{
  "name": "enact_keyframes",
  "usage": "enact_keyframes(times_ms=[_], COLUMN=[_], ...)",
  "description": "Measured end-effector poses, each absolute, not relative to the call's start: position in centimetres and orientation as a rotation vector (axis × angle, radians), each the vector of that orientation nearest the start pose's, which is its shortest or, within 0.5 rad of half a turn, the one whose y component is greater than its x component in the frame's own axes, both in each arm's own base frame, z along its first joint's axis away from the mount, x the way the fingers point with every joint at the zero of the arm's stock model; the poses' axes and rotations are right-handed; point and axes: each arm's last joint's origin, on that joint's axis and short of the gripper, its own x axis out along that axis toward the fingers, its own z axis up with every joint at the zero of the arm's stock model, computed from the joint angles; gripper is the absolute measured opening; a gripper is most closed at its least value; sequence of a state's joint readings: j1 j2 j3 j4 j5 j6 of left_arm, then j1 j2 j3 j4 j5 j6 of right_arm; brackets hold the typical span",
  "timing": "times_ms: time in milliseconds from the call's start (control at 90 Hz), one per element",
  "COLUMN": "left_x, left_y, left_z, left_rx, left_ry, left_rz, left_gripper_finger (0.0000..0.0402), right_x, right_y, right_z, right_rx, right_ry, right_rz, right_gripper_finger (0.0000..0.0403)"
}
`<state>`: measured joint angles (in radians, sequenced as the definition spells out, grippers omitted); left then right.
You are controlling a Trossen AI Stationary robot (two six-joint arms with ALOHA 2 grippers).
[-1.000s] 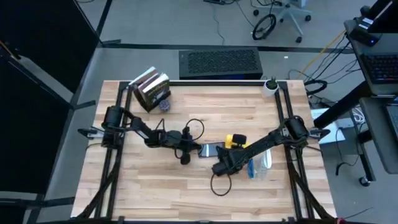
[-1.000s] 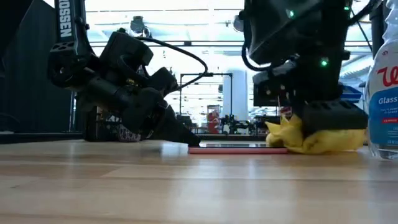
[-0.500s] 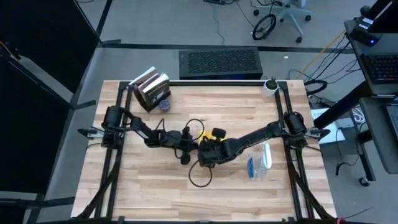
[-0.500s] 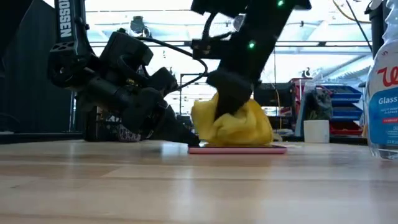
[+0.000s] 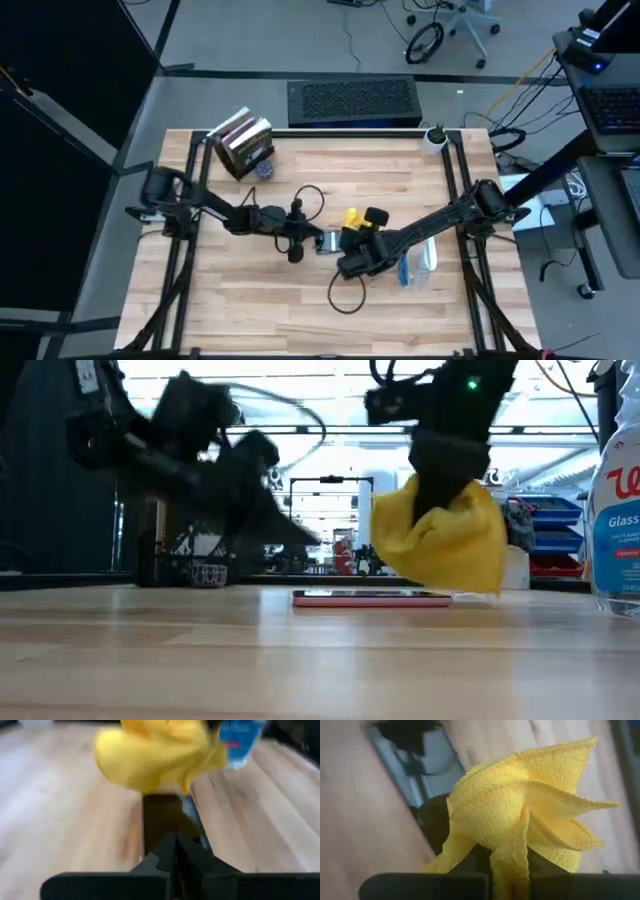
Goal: Apply microfiber cloth
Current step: Wipe the front of the pink cellphone with a yellow microfiber cloth
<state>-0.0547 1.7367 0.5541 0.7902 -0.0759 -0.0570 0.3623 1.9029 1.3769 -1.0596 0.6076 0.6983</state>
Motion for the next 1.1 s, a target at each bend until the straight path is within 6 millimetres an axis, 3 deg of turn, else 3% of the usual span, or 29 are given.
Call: enact_keyframes(times_ms=[122, 233, 378, 578, 822, 944, 1100], left_x=[29.5, 29.1, 29.3, 30.5, 31.3, 31.9, 32.4], left_y=[-0.6, 0.5, 0.6, -1.5, -5.0, -6.8, -7.4], left_z=[12.5, 11.2, 9.2, 8.4, 8.8, 9.5, 10.2], left_rx=[0.044, 0.045, 0.002, -0.059, -0.052, -0.047, -0.043], left_ry=[0.463, 0.576, 0.631, 0.634, 0.630, 0.600, 0.573], left_rz=[0.163, 0.205, 0.121, -0.043, -0.234, -0.310, -0.313], left_gripper_finger=[0.0000, 0.0000, 0.0000, 0.0000, 0.0000, 0.0000, 0.0000], right_x=[32.8, 32.6, 32.4, 32.4, 33.3, 34.3, 35.3], right_y=[10.8, 11.0, 11.0, 10.5, 8.9, 8.1, 8.0], right_z=[17.1, 16.1, 15.4, 14.4, 13.5, 13.6, 14.8], right_rx=[-0.103, -0.073, -0.070, -0.135, -0.185, -0.182, -0.222], right_ry=[1.212, 1.197, 1.188, 1.186, 1.116, 1.055, 1.021], right_rz=[-0.613, -0.603, -0.588, -0.537, -0.508, -0.492, -0.457], right_gripper_finger=[0.0009, 0.0009, 0.0009, 0.0009, 0.0009, 0.0009, 0.0009])
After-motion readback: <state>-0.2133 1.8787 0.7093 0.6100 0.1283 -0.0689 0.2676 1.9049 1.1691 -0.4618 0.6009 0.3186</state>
